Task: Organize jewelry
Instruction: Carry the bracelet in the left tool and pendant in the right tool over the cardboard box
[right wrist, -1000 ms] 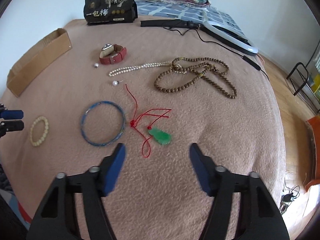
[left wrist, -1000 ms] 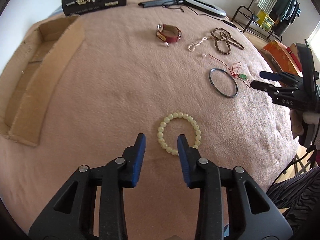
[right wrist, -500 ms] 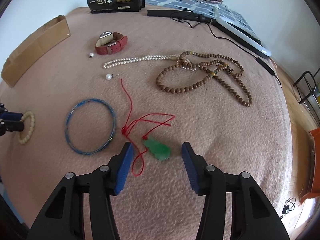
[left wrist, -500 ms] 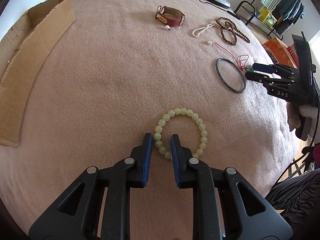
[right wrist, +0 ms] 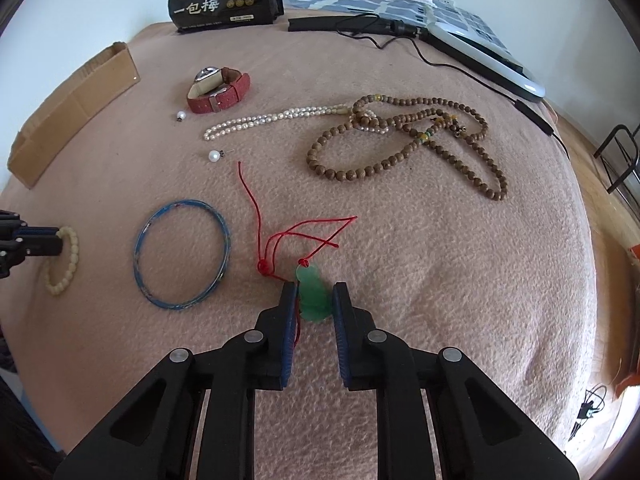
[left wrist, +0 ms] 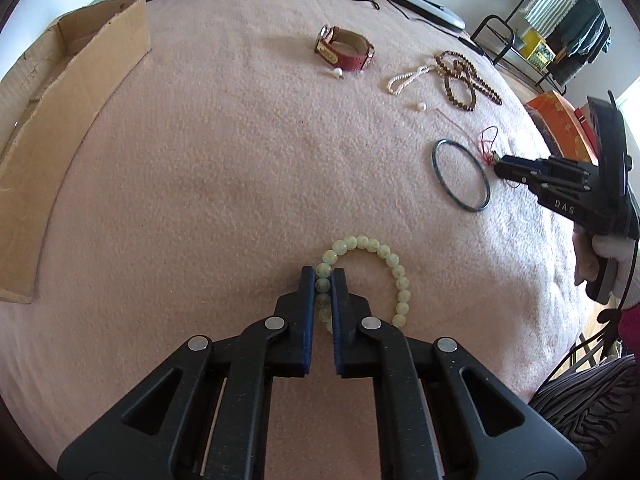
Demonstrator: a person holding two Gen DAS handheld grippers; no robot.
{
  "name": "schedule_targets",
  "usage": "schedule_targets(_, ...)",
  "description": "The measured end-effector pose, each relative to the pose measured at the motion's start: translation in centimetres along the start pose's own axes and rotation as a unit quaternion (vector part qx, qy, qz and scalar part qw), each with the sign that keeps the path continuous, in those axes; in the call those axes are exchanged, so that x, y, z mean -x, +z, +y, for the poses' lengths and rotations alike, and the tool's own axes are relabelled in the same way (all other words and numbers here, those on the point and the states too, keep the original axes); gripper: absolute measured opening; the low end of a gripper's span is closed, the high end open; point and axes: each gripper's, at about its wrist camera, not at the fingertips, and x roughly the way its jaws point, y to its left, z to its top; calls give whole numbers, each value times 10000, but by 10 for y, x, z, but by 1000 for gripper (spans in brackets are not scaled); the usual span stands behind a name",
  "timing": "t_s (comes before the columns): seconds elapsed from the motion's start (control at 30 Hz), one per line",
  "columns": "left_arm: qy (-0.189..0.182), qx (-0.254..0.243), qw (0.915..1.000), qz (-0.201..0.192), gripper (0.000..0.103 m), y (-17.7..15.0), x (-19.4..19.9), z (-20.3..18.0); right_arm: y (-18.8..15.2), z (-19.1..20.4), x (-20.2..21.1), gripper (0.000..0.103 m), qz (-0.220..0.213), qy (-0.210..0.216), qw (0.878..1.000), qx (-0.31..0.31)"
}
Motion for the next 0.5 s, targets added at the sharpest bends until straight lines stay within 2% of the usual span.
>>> schedule_targets(0.17, -17, -32, 9998, -177, 5, 3, 10, -5, -1, -4, 10, 15, -107, -61, 9998, -134)
schedule_targets(0.5, -269, -112, 9974, -654, 5, 12, 48, -20, 15, -7, 58, 15, -733, -172, 9962, -441)
